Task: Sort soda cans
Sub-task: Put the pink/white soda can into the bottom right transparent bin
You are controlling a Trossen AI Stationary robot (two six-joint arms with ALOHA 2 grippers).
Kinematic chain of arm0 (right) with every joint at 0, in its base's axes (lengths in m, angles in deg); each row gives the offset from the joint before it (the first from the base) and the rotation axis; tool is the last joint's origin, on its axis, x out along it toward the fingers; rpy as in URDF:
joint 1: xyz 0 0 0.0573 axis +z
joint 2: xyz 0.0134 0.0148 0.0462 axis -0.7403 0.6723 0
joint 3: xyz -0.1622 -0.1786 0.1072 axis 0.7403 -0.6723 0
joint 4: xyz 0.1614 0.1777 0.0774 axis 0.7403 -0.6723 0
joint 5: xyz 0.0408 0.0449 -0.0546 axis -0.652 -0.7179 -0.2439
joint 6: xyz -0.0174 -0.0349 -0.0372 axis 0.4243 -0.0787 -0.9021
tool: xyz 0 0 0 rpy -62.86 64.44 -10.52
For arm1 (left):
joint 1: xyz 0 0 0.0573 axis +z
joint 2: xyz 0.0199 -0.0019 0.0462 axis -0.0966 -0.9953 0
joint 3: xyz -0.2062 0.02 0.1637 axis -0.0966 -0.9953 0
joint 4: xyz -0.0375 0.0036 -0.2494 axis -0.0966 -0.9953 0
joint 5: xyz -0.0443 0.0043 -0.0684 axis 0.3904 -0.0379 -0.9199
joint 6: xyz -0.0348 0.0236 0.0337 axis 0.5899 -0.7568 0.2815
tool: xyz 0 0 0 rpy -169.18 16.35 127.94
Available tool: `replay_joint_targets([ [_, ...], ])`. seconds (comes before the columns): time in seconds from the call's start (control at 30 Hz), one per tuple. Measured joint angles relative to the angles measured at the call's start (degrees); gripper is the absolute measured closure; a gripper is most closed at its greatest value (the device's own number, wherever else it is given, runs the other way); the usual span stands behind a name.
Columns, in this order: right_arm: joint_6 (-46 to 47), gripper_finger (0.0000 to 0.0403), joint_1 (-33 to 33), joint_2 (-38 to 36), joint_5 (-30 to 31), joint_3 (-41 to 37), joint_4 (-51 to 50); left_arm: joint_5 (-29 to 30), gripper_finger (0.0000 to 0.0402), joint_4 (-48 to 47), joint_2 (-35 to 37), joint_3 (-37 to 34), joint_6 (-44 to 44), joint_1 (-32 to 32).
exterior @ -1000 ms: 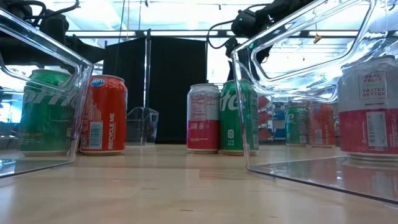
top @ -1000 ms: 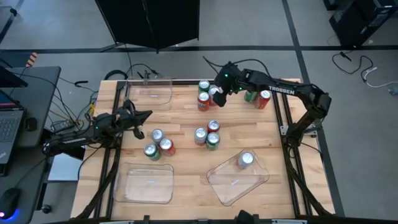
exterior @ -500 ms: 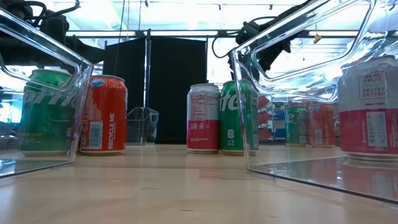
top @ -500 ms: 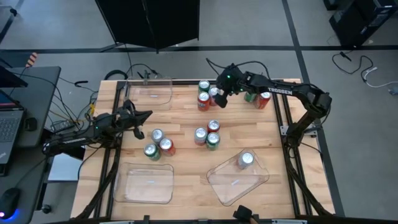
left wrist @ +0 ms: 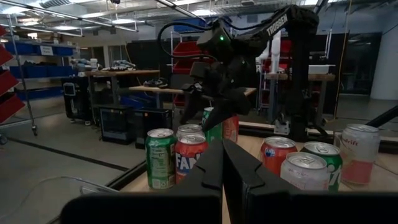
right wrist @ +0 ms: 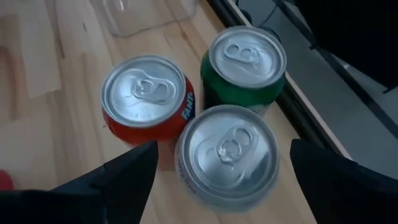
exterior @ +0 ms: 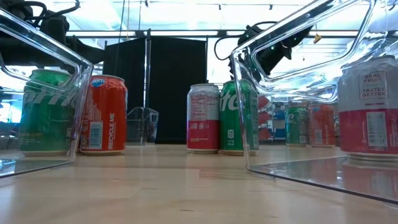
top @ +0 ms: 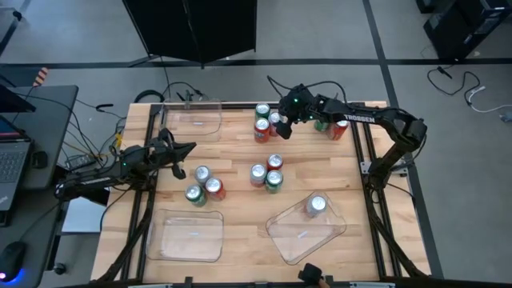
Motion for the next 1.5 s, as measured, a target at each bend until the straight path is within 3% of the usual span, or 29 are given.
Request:
replay_joint_targets([
  [0.27, -0.42, 0.0064, -0.18, 5.69, -0.63, -0.16, 2.2, -0.23, 0.0399, -0.15, -0.02, 0.0, 0.04, -0.11],
  [0.47, -1.0, 0.0117, 0.13, 5.04, 1.91, 0.21, 1.61, -0.35, 0.04, 0.11, -0.02, 0.0, 0.13, -0.13],
  [0.6, -1.06, 0.0117, 0.36, 2.45, 3.55, 0.22, 0.54, -0.33, 0.04, -0.04, -0.04, 0.0, 0.11, -0.13],
  [0.83, 5.42, 0.0117, 5.06, -7.68, 8.28, 6.1, -13.43, -0.31, 0.0399, 0.5, -0.04, 0.02, 0.09, -0.13],
  [0.97, 11.74, 0.0117, 12.34, -15.03, 11.37, 7.86, -18.98, -0.62, 0.0399, -0.02, -0.07, 0.59, 0.83, -0.15],
  [1.17, 24.75, 0.0117, 28.41, -23.01, 18.14, 7.97, -27.22, -1.26, 0.0399, 0.06, -0.28, 1.92, 1.01, -0.16],
  [1.5, 45.89, 0.0117, 56.14, -27.17, 21.09, 7.99, -37.06, -1.48, 0.0399, 0.16, -0.42, 2.69, 1.03, -0.16],
])
